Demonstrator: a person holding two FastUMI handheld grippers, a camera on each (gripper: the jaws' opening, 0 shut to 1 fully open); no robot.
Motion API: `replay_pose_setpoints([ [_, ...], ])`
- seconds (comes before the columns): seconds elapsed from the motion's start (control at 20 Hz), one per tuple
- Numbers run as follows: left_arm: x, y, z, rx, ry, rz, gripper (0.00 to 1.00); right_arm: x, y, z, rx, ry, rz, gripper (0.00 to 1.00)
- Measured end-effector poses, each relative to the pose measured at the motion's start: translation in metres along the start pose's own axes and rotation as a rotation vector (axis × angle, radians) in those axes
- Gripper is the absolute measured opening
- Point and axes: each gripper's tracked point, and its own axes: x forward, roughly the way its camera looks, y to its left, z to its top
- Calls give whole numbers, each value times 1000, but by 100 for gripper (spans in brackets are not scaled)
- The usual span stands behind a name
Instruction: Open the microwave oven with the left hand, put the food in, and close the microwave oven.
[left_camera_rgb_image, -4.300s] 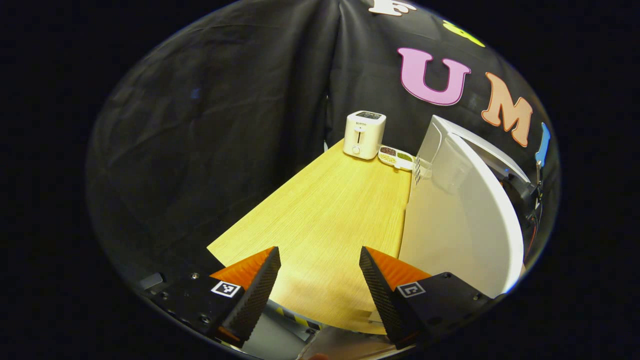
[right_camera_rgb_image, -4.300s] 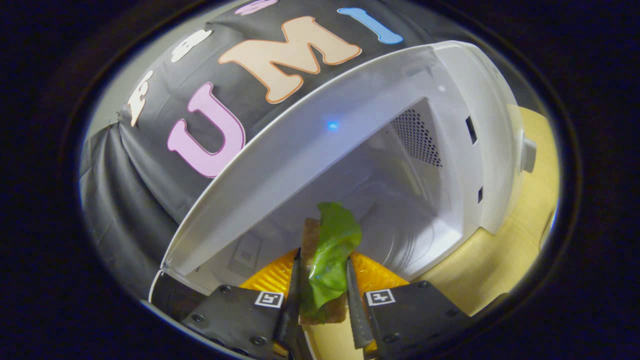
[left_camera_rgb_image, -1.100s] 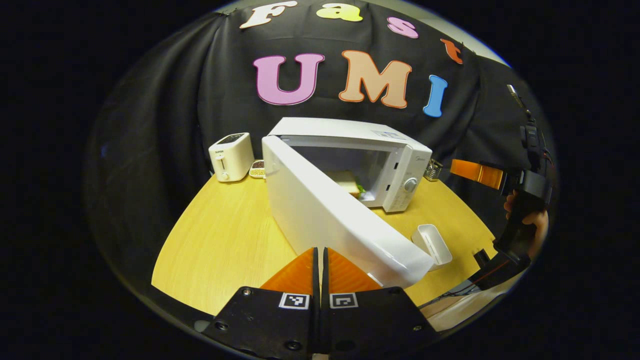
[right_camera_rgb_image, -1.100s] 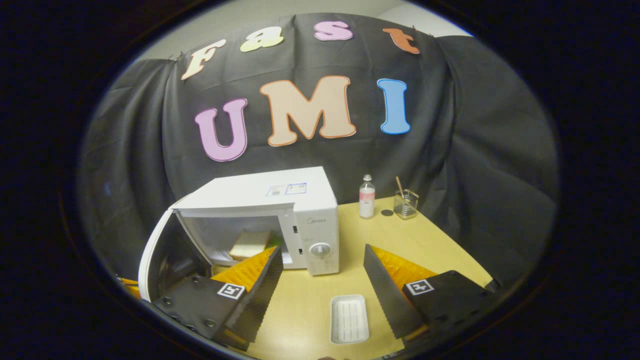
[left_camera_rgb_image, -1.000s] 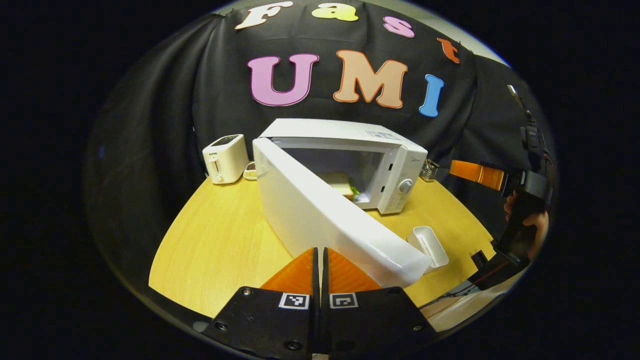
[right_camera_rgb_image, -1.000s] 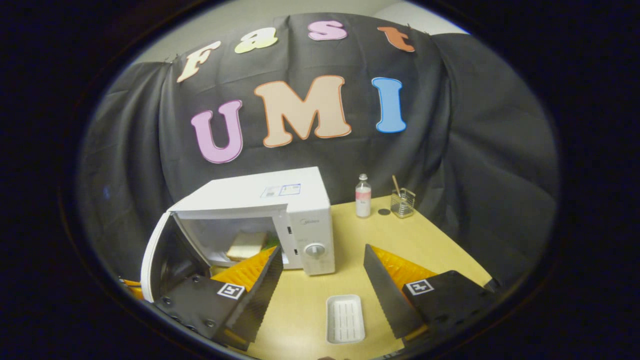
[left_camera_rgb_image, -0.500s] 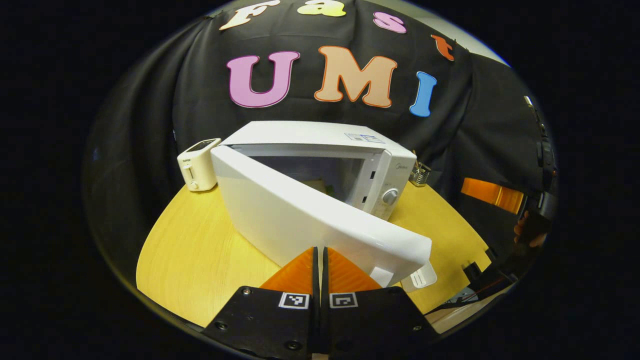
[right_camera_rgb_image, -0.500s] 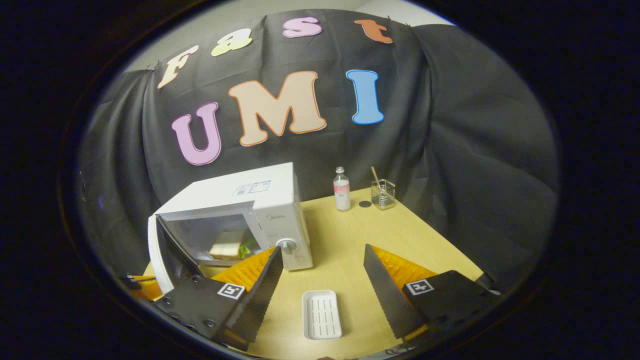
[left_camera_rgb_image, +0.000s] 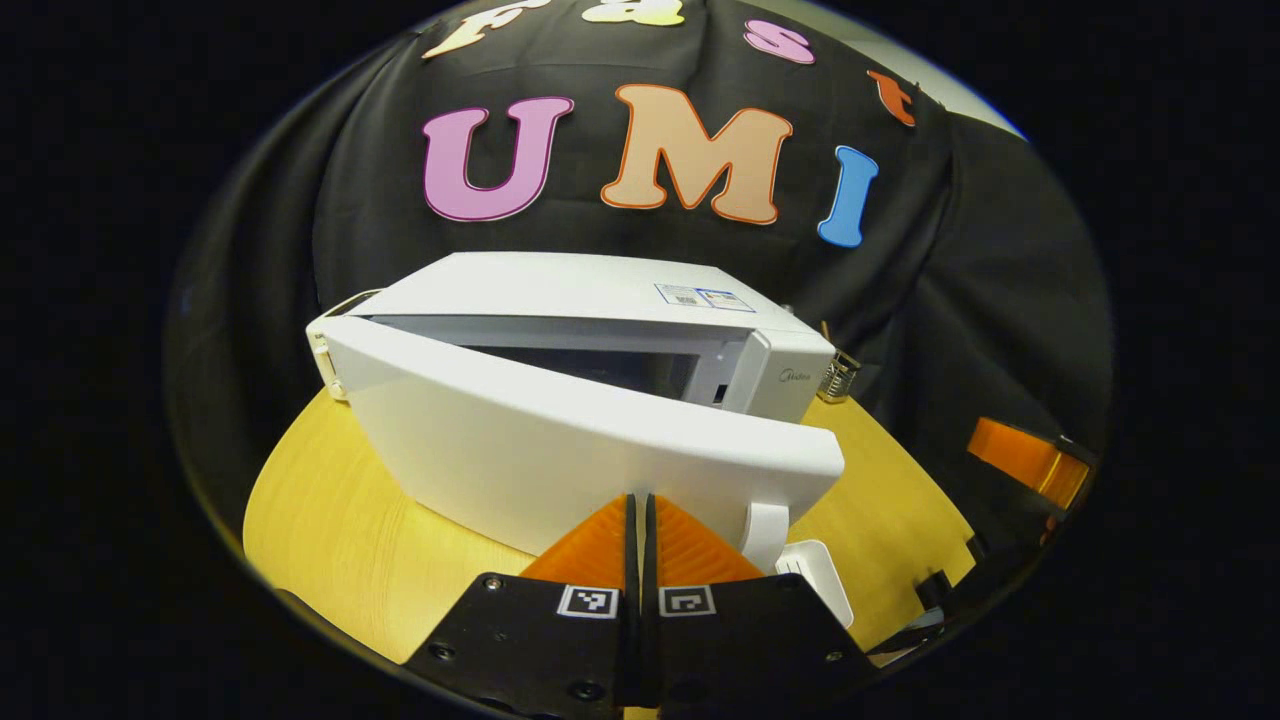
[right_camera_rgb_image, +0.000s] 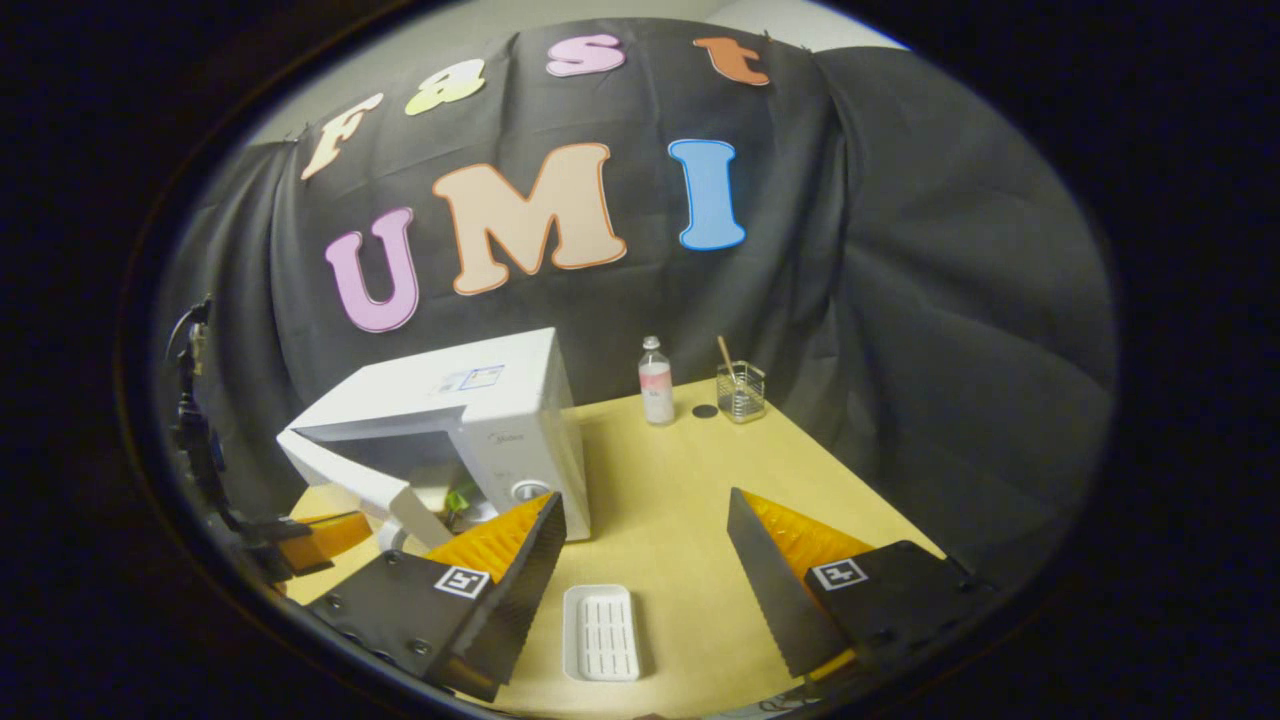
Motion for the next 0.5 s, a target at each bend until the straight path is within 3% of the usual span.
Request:
replay_pose_setpoints([
  [0.05,5,-3,2,-5,-1,2,1,2,-4,1,-1,2,-5,100],
  [0.1,9,-5,4,-9,-5,4,1,3,-9,1,-4,5,-12,92],
  [0.15,13,-6,6,-15,-9,7,1,4,-13,1,-4,10,-15,92],
  [0.2,16,-8,8,-21,-14,8,1,7,-15,1,-5,14,-14,100],
  [0.25,19,-9,10,-25,-17,12,1,8,-17,0,-8,21,-11,100],
  [0.3,23,-10,12,-27,-22,19,1,10,-19,-3,-15,31,-7,92],
  [0.35,26,-9,15,-28,-28,28,1,11,-21,-4,-21,39,-6,100],
  [0.4,28,-8,17,-30,-34,38,1,11,-24,-4,-29,42,-6,92],
  [0.5,33,-7,21,-37,-46,57,1,12,-27,-1,-32,37,-2,93],
])
